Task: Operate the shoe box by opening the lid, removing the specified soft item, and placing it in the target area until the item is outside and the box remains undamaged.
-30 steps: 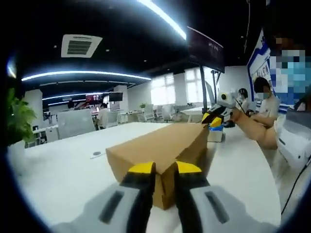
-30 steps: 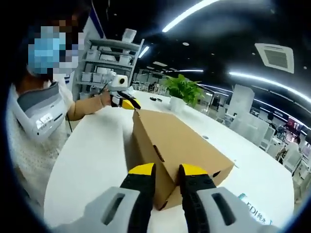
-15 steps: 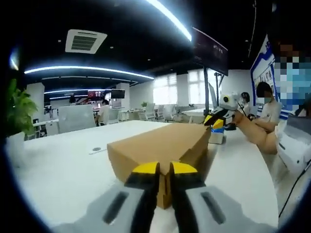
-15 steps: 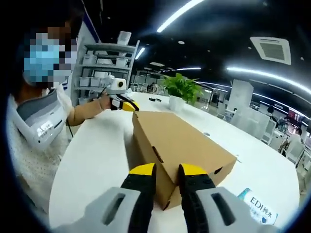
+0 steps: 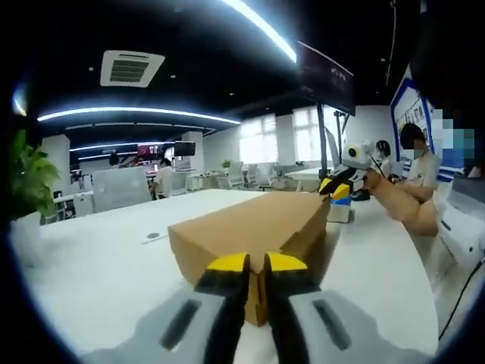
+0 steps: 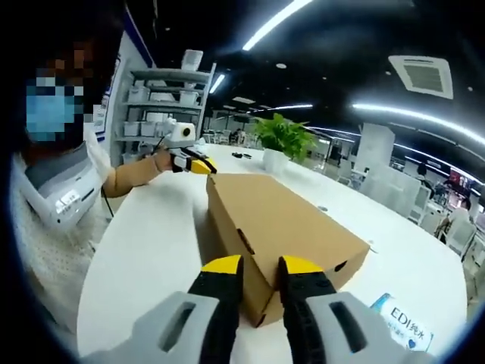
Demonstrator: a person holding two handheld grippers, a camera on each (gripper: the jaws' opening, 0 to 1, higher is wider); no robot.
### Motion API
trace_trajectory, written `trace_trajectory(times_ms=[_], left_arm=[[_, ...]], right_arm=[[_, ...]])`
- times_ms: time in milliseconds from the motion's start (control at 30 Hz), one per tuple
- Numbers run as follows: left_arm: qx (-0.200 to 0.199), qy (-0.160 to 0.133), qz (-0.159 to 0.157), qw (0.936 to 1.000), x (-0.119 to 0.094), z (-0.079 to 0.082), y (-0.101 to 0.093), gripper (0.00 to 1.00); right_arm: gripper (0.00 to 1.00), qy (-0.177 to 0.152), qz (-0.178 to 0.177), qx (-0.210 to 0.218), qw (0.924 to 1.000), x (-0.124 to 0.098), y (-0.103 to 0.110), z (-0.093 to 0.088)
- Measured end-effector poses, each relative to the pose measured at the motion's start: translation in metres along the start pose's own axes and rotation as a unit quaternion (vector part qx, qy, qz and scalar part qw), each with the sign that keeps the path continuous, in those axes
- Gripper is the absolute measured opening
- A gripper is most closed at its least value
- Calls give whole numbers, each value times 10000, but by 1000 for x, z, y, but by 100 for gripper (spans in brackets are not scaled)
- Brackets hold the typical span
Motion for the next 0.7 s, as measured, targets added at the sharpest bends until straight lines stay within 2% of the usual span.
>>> trace_trajectory(times_ms=[200,467,700], left_arm=[[12,-20,-6,10000,0,-1,0,8],[48,-34,4,10000,0,-2,-2,8],[50,-34,10,10000,-1,-2,-3,8]], right_arm=[[22,233,-56,-69,9997,-9,3,0],[21,512,-549,-63,9972,-26,5,-10],[21,328,-1100,-30,9934,-58,23,-11]])
Point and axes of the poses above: the point that each gripper's makers call its tool centre point, and the gripper's own axes: x roughly forward along the fingers, y roughly to its left, z roughly out of its top, the point moved 9 cm from there along -x, roughly backward along the fingers, and after that the axes turned 1 degree about -x, right-handed, at the moved point
